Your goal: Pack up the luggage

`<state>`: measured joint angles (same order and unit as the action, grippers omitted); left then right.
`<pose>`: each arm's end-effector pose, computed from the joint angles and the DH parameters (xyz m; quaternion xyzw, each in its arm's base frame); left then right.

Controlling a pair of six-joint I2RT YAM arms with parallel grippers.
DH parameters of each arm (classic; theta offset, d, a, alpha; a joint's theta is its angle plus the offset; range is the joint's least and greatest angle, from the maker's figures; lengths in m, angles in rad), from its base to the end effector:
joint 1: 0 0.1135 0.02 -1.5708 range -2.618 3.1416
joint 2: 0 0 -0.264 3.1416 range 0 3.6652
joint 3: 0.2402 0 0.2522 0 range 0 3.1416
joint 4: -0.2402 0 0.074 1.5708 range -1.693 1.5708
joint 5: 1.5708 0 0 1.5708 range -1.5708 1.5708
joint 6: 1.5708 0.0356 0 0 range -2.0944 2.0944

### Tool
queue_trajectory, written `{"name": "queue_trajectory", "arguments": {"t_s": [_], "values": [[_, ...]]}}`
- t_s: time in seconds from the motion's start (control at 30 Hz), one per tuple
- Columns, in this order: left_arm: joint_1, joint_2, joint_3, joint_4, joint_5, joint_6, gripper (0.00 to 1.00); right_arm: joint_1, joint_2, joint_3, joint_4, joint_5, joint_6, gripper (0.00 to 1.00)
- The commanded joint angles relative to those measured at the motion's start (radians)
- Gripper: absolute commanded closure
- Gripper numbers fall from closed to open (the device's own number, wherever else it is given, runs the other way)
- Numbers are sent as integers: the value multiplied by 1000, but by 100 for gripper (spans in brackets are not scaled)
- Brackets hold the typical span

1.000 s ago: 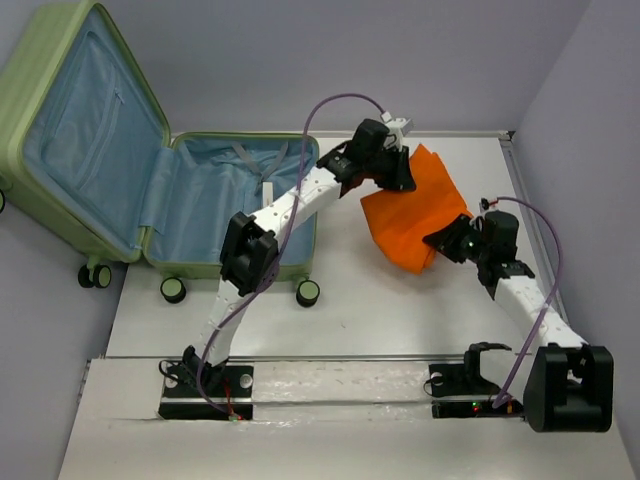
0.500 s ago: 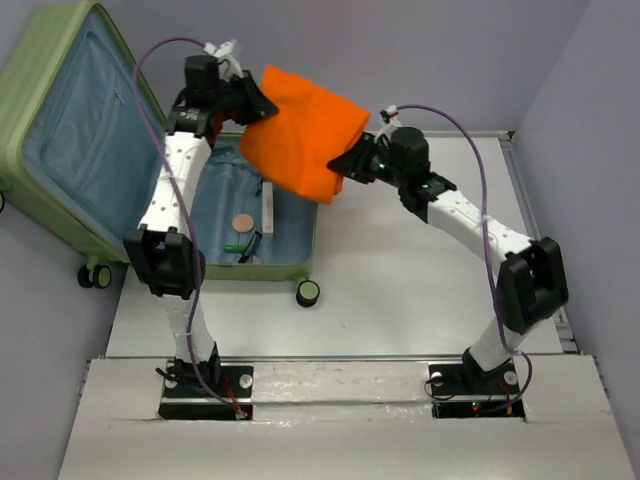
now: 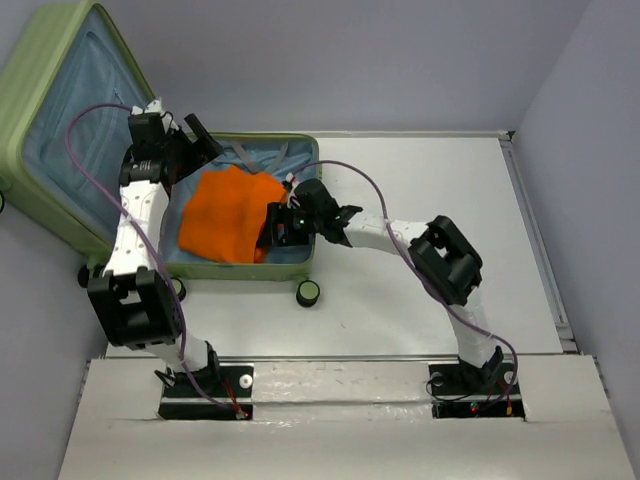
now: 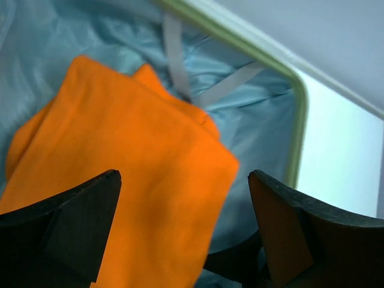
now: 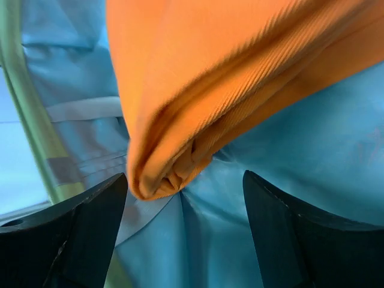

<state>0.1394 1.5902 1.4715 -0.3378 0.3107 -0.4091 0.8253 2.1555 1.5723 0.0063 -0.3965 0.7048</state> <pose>0.3702 0.0410 0.3605 -0.1483 0.8294 -0.2004 0.5000 0.3242 0.3714 0.1906 -0.1456 0.8546 0.4486 0.2173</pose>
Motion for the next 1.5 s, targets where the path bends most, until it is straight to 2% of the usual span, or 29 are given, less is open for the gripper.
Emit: {"name": "queue_trajectory", "arguments": {"t_s": [0.0,0.1,0.13,0.17,0.2,0.23,0.27,0.3,0.33,0.37,0.4,0.43,0.53,0.57,0.6,0.67,0.7,0.73,0.8,0.93,1.03,1.13,1.23,1.27,1.3,1.33,1.4,1.43,1.47], "values": [[-49,-257,9,69,-5,-4,1,-35,-199,64,-71,83,-139,16],[-109,-378,-59,59,-99,4,1,-35,-305,43,-94,140,-192,16],[-124,-468,-101,54,-137,3,1,-35,-328,38,-104,146,-203,17],[-138,-514,-121,34,-228,-5,1,-35,-373,29,-114,150,-227,18],[-174,-635,-169,20,-298,-25,1,-35,-397,20,-118,151,-240,22],[-199,-715,-206,37,-450,-58,1,-35,-449,-16,-120,163,-255,27],[-204,-854,-239,40,-520,-66,1,-35,-477,-44,-118,174,-260,39],[-202,-855,-259,28,-589,-68,1,-35,-477,-72,-118,183,-264,54],[-202,-940,-269,-1,-675,-62,1,-35,-529,-102,-118,186,-269,87],[-202,-963,-264,-85,-841,-51,1,-35,-552,-132,-115,183,-280,93],[-202,-983,-260,-121,-917,-21,1,-35,-589,-183,-114,164,-286,93],[-202,-996,-263,-179,-1062,-8,1,-35,-606,-211,-109,154,-298,93],[-204,-1027,-299,-198,-1235,80,1,-35,-669,-326,-91,125,-310,93],[-204,-1020,-318,-198,-1347,101,1,-35,-683,-351,-75,117,-323,92],[-204,-1010,-341,-182,-1399,136,1,-44,-695,-374,-68,117,-327,90],[-204,-984,-419,-106,-1519,234,1,-57,-721,-428,-58,96,-350,78],[-202,-986,-529,-4,-1556,342,1,-57,-726,-443,-57,88,-357,70],[-196,-984,-571,208,-1602,563,1,-70,-741,-475,-55,84,-361,65],[-182,-943,-589,288,-1582,619,2,-109,-755,-512,-43,52,-360,56],[-149,-802,-525,276,-1538,570,2,-141,-775,-577,-17,-4,-350,43],[-90,-745,-507,290,-1515,537,3,-141,-758,-575,-17,-47,-380,41],[-80,-710,-488,289,-1469,509,4,-141,-729,-566,-17,-65,-378,40],[-41,-679,-508,307,-1473,523,11,-141,-694,-549,-19,-36,-375,39],[-34,-674,-522,356,-1475,535,17,-141,-685,-543,-17,-33,-375,38],[-29,-668,-527,356,-1473,530,18,-150,-674,-535,-17,-33,-378,33],[-6,-652,-540,365,-1470,524,19,-150,-665,-514,-20,-38,-383,29],[25,-619,-531,362,-1431,488,25,-176,-626,-486,-35,-42,-384,27],[44,-606,-522,350,-1406,454,33,-186,-600,-460,-43,-41,-375,27],[51,-595,-511,339,-1406,454,33,-195,-600,-445,-51,-39,-375,27]]}}
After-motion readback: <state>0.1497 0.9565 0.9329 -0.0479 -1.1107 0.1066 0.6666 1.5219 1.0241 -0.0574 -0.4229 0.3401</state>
